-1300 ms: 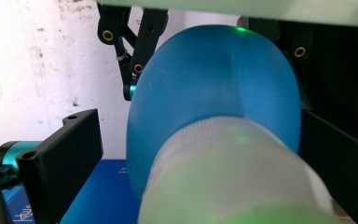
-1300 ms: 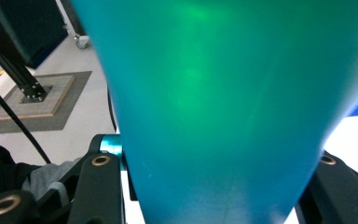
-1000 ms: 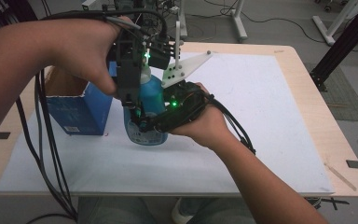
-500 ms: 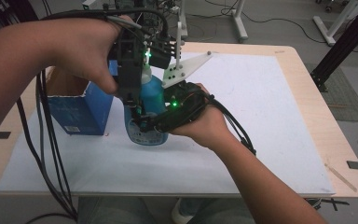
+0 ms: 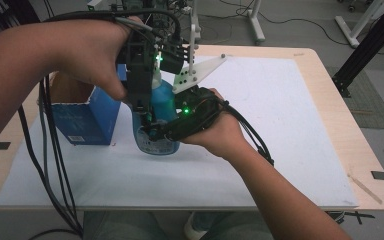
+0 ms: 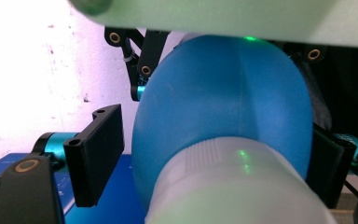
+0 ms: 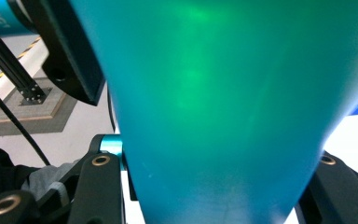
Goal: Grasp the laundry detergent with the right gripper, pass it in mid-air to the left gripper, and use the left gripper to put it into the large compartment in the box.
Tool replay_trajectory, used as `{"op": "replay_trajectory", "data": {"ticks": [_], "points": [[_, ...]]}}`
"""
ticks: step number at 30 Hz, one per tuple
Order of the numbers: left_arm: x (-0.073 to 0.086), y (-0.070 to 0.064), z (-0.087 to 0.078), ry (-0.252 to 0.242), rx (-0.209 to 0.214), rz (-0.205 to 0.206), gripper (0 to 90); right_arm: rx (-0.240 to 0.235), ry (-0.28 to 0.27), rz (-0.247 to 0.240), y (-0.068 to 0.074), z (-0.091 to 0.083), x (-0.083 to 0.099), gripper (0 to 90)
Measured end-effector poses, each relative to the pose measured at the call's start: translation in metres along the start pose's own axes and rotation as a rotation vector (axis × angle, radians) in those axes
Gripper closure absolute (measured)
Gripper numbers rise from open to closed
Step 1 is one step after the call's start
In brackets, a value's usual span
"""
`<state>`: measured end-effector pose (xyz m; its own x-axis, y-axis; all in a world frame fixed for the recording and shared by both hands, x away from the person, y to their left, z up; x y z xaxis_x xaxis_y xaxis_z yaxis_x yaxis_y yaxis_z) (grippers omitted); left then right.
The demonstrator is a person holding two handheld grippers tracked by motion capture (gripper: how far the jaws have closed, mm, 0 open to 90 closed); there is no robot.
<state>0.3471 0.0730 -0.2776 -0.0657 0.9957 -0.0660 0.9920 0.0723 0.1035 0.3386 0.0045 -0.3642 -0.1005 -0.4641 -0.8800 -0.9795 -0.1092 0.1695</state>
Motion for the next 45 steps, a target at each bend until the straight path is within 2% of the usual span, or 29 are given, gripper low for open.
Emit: {"op": "replay_trajectory", "data": {"ticks": [3,9,19,28,30,45], "points": [[-0.0006,-0.0001,-0.0012,0.001,0.005,0.012,22.8,0.001,-0.002,-0.003,-0.0001,0.0,-0.0002,46.8],[-0.0013,-0.0009,-0.0007,0.005,0.006,0.003,23.7,0.003,-0.005,0.0,-0.0004,0.0001,-0.0003,46.8],[-0.001,0.0,-0.0002,0.016,0.003,0.016,29.3,0.003,-0.013,0.004,0.0,-0.0004,-0.001,46.8],[-0.0014,-0.0011,0.0005,0.017,0.008,0.01,32.6,0.005,-0.016,0.002,-0.0003,0.0016,-0.0007,46.8],[-0.001,-0.0013,0.0001,0.017,0.013,0.016,37.5,0.006,-0.015,0.001,-0.0003,0.0015,-0.0006,46.8],[-0.0029,-0.0024,-0.0026,0.005,-0.003,0.034,38.7,0.006,-0.015,-0.012,0.0004,-0.0011,-0.0012,45.6]]}}
Point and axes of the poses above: each handheld gripper's, and its own axes: z roughly forward along the jaws, x roughly out of its underside, y roughly to its left, the point moved 5 cm from there along z, roughly forward along the jaws, and after that the axes turned 8 degrees about -x, right-handed, at the moved point
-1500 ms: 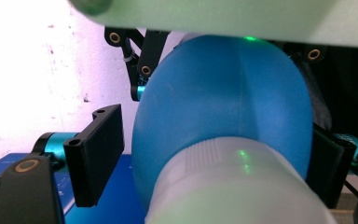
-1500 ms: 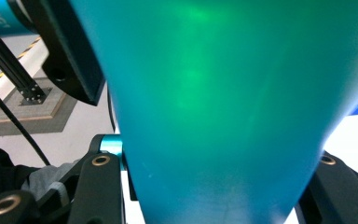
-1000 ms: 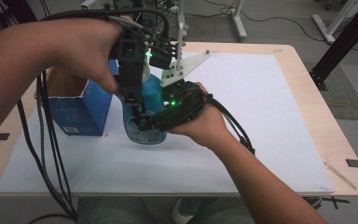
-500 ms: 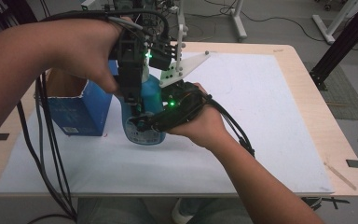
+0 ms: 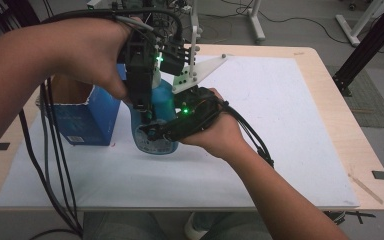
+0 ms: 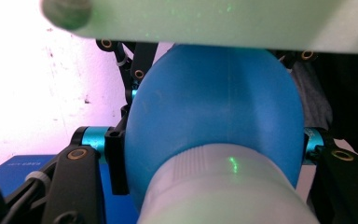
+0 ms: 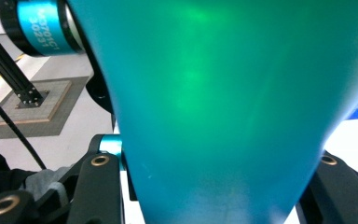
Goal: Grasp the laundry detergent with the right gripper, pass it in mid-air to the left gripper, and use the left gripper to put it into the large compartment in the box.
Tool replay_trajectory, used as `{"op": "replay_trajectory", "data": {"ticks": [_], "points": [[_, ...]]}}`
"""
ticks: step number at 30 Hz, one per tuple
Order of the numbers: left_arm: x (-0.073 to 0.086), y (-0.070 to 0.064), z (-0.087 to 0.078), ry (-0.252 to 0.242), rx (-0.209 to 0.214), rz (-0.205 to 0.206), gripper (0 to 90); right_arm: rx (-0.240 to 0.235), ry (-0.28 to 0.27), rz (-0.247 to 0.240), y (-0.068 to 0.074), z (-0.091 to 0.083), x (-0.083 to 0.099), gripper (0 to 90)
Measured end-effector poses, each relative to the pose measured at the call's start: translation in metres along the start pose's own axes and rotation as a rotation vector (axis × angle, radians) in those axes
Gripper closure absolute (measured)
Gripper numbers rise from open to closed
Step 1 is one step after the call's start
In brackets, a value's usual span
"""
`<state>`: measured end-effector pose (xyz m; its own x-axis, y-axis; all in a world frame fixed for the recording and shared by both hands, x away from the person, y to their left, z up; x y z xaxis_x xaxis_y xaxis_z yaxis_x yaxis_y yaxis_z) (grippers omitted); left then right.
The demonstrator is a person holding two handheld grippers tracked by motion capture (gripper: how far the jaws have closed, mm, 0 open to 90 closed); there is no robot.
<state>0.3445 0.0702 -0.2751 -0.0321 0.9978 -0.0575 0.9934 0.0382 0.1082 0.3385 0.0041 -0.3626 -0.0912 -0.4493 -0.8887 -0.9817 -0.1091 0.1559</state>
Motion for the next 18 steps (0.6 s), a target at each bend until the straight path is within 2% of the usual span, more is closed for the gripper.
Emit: {"op": "replay_trajectory", "data": {"ticks": [2,5,10,12,15,18], "points": [[0.0,0.001,-0.001,-0.006,0.003,-0.005,38.7,0.009,-0.006,-0.007,0.001,-0.002,0.0,44.3],[0.001,0.001,-0.002,-0.008,0.003,-0.005,38.7,0.008,-0.014,0.001,0.001,-0.007,0.001,33.4],[0.005,0.003,-0.001,0.008,0.001,-0.026,38.7,0.031,0.025,0.017,0.0,-0.021,0.007,22.5],[0.007,0.004,-0.002,0.01,0.001,-0.029,38.7,0.043,0.039,0.028,0.0,-0.028,0.01,21.1],[0.009,0.005,-0.004,0.013,0.007,-0.041,38.7,0.071,0.075,0.04,-0.001,-0.039,0.014,12.7],[0.011,0.007,-0.008,0.016,0.012,-0.051,38.6,0.094,0.105,0.05,-0.002,-0.05,0.017,12.6]]}}
Point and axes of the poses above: each handheld gripper's, and its own axes: z roughly forward along the jaws, x roughly out of its underside, y roughly to its left, the point moved 5 cm from there along z, roughly forward along the jaws, and after that the axes turned 8 degrees about -x, right-handed, at the moved point
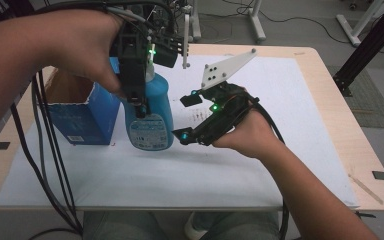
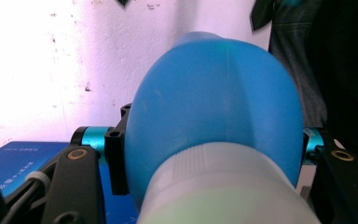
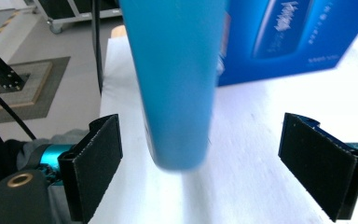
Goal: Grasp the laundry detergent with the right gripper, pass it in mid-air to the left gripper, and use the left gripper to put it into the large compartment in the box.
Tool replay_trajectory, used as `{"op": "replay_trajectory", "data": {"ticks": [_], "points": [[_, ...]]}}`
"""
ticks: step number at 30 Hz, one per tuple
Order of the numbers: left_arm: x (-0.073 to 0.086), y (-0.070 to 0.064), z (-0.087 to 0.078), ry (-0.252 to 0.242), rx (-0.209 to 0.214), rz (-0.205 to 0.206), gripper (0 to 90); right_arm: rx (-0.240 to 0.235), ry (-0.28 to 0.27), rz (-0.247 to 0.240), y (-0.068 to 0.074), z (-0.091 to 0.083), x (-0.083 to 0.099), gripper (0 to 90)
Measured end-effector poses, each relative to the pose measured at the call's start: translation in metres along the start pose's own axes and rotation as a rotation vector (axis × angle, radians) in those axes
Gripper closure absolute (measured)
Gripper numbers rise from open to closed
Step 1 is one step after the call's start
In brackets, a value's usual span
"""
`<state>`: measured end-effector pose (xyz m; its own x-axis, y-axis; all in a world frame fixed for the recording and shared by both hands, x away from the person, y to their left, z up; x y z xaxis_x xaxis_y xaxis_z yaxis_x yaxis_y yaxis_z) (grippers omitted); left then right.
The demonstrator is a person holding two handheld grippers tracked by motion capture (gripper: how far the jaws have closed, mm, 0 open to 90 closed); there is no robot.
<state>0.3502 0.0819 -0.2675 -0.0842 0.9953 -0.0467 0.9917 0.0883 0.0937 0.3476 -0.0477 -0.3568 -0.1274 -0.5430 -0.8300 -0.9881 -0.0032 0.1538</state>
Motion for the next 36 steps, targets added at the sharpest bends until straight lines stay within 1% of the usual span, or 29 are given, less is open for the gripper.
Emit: {"op": "replay_trajectory", "data": {"ticks": [3,4,5,6,8,11,12,16,19,22,25,30,33,34,36], "points": [[0.001,0.001,-0.003,-0.001,-0.005,-0.018,38.7,0.02,0.021,0.004,-0.001,-0.01,0.003,11.7],[0.002,0.002,-0.005,0.003,-0.008,-0.023,38.7,0.036,0.029,0.002,-0.002,-0.014,0.003,9.9],[0.002,0.003,-0.007,0.002,-0.012,-0.027,38.6,0.063,0.041,-0.004,-0.003,-0.017,0.003,4.4],[0.003,0.003,-0.009,0.006,-0.011,-0.033,38.7,0.079,0.057,0.003,-0.003,-0.019,0.003,3.3],[0.004,0.005,-0.013,0.005,-0.014,-0.043,38.6,0.116,0.073,-0.021,-0.004,-0.025,0.002,3.4],[0.006,0.005,-0.02,0.005,-0.01,-0.064,38.6,0.137,0.088,-0.038,-0.003,-0.035,-0.001,3.0],[0.007,0.006,-0.023,0.005,-0.006,-0.075,38.6,0.145,0.1,-0.04,-0.003,-0.038,-0.002,1.4],[0.014,0.01,-0.037,-0.001,0.002,-0.152,38.6,0.167,0.17,-0.061,-0.004,-0.049,-0.005,0.5],[0.022,0.016,-0.049,0.002,0.01,-0.243,38.5,0.169,0.234,-0.067,-0.003,-0.057,-0.006,0.5],[0.031,0.021,-0.059,0.002,0.016,-0.363,38.5,0.166,0.287,-0.067,-0.003,-0.064,-0.006,0.5],[0.041,0.027,-0.07,0.001,0.013,-0.461,38.5,0.17,0.329,-0.069,-0.005,-0.071,-0.006,0.5],[0.057,0.037,-0.09,0.002,-0.005,-0.622,38.4,0.172,0.366,-0.06,-0.007,-0.077,-0.006,0.6],[0.067,0.042,-0.1,0.016,-0.006,-0.719,38.4,0.17,0.366,-0.062,-0.009,-0.078,-0.006,0.6],[0.071,0.043,-0.103,0.016,-0.011,-0.761,38.5,0.173,0.367,-0.06,-0.009,-0.078,-0.006,0.6],[0.078,0.046,-0.11,0.018,-0.021,-0.829,38.5,0.174,0.366,-0.059,-0.01,-0.078,-0.006,0.6]]}}
Point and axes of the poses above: each handheld gripper's, and its own axes: z roughly forward along the jaws, x roughly out of its underside, y roughly to its left, the point moved 5 cm from there along z, roughly forward along the jaws, and after that the axes turned 8 degrees about -x, right-handed, at the moved point
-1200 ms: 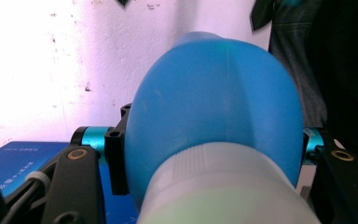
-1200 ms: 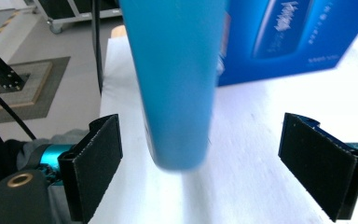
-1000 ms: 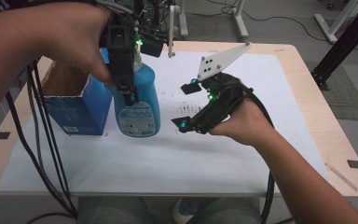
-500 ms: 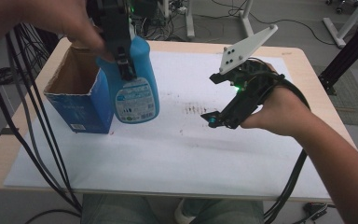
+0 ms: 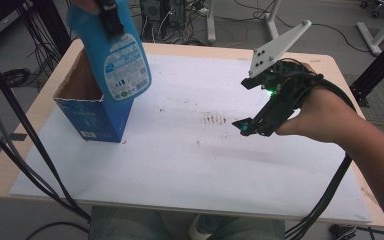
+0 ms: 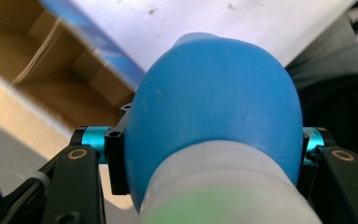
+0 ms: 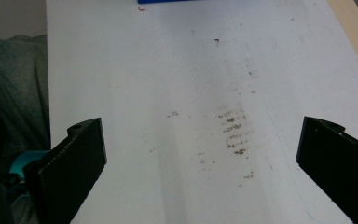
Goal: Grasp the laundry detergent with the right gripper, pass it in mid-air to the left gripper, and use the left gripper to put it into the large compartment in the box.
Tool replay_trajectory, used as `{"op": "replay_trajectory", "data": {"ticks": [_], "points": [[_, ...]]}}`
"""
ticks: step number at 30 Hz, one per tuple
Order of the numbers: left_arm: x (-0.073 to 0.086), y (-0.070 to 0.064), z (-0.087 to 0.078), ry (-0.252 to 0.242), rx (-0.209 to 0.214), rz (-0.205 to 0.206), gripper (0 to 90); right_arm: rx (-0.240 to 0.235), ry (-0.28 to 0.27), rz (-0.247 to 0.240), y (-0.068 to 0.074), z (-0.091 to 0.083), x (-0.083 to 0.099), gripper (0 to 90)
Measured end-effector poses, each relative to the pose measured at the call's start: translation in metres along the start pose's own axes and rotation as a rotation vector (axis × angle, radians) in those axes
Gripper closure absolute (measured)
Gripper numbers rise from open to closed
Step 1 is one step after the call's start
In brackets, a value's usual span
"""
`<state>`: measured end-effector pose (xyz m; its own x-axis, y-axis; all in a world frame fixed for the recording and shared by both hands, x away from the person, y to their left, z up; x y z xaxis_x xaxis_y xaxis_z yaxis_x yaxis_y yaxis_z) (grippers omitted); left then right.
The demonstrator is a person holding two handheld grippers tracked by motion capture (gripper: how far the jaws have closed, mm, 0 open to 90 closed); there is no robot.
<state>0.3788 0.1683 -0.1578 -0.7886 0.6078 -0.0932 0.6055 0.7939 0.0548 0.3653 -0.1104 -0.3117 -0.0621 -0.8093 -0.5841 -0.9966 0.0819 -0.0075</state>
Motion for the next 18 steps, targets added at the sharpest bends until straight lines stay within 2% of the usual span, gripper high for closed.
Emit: {"op": "replay_trajectory", "data": {"ticks": [1,2,3,4,5,6,8,11,14,18], "points": [[0.003,0.006,-0.004,0.012,-0.006,-0.011,38.5,0.001,-0.001,-0.002,-0.001,0.0,0.0,0.6],[0.003,0.006,-0.004,0.012,-0.006,-0.011,38.5,0.001,-0.001,-0.002,-0.001,0.0,0.0,0.6],[0.007,0.017,-0.01,0.014,-0.019,-0.072,38.5,0.004,-0.002,0.0,-0.001,0.0,0.001,0.6],[0.01,0.022,-0.012,0.013,-0.026,-0.1,38.4,0.001,-0.005,-0.001,-0.001,0.0,0.001,0.6],[0.01,0.022,-0.012,0.013,-0.026,-0.1,38.5,0.001,-0.005,-0.001,-0.001,0.0,0.001,0.6],[0.015,0.033,-0.014,0.018,-0.04,-0.155,38.5,0.004,-0.007,-0.002,-0.002,0.0,0.001,0.6],[0.019,0.041,-0.013,0.032,-0.057,-0.193,38.5,0.003,-0.014,-0.003,-0.002,-0.001,0.001,0.6],[0.025,0.054,-0.008,0.061,-0.101,-0.238,38.4,0.001,-0.017,-0.002,-0.002,-0.001,0.002,0.6],[0.027,0.063,-0.003,0.085,-0.125,-0.263,38.4,0.002,-0.02,0.001,-0.003,-0.001,0.003,0.6],[0.027,0.07,0.006,0.106,-0.135,-0.272,38.5,0.001,-0.023,0.007,-0.004,0.001,0.005,0.6]]}}
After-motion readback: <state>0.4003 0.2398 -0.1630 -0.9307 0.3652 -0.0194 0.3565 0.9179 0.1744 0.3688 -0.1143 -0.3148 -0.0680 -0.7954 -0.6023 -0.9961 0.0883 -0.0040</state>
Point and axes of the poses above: each handheld gripper's, and its own axes: z roughly forward along the jaws, x roughly out of its underside, y roughly to its left, the point moved 5 cm from there along z, roughly forward along the jaws, and after that the axes turned 8 degrees about -x, right-handed, at the moved point
